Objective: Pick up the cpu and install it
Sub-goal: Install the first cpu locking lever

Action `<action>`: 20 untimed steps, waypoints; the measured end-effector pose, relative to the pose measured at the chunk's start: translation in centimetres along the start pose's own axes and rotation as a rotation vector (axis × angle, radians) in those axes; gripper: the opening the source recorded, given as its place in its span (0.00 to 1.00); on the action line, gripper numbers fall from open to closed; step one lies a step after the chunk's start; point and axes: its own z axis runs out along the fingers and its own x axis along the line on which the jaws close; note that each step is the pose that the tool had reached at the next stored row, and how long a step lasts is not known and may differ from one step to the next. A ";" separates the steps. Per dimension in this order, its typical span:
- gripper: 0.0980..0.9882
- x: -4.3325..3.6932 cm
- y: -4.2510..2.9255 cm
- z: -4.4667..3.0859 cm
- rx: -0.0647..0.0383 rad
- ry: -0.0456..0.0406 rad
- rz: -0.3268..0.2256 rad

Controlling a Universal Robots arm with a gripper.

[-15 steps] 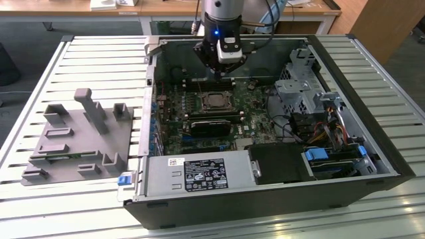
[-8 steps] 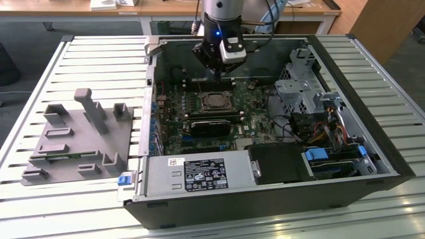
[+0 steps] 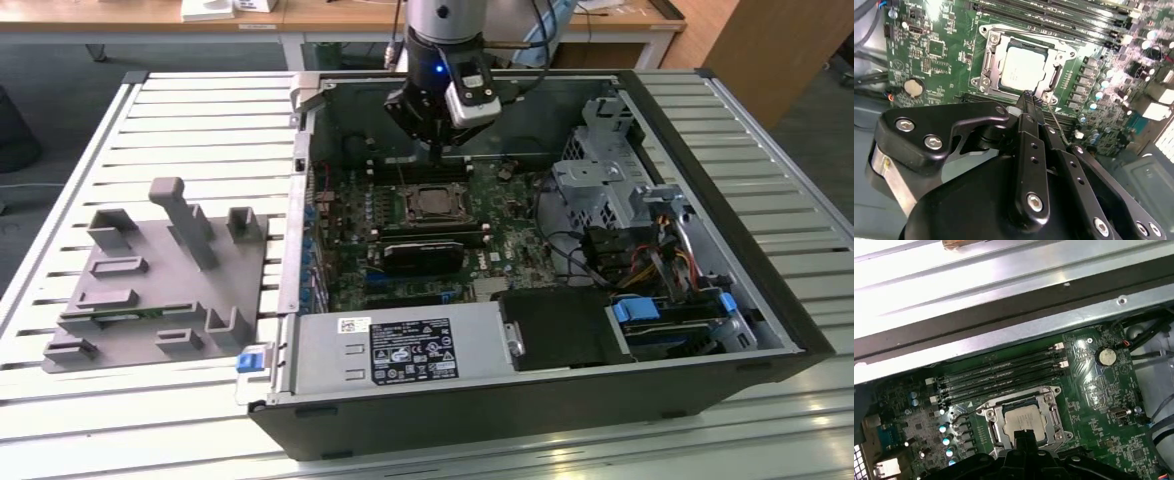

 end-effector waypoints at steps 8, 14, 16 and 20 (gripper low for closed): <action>0.01 0.00 0.00 0.05 -0.001 0.0018 -0.111; 0.01 0.01 0.00 0.08 -0.002 0.0031 -0.195; 0.01 0.05 -0.02 0.08 -0.002 0.0033 -0.210; 0.01 0.34 -0.09 0.09 -0.002 0.0034 -0.216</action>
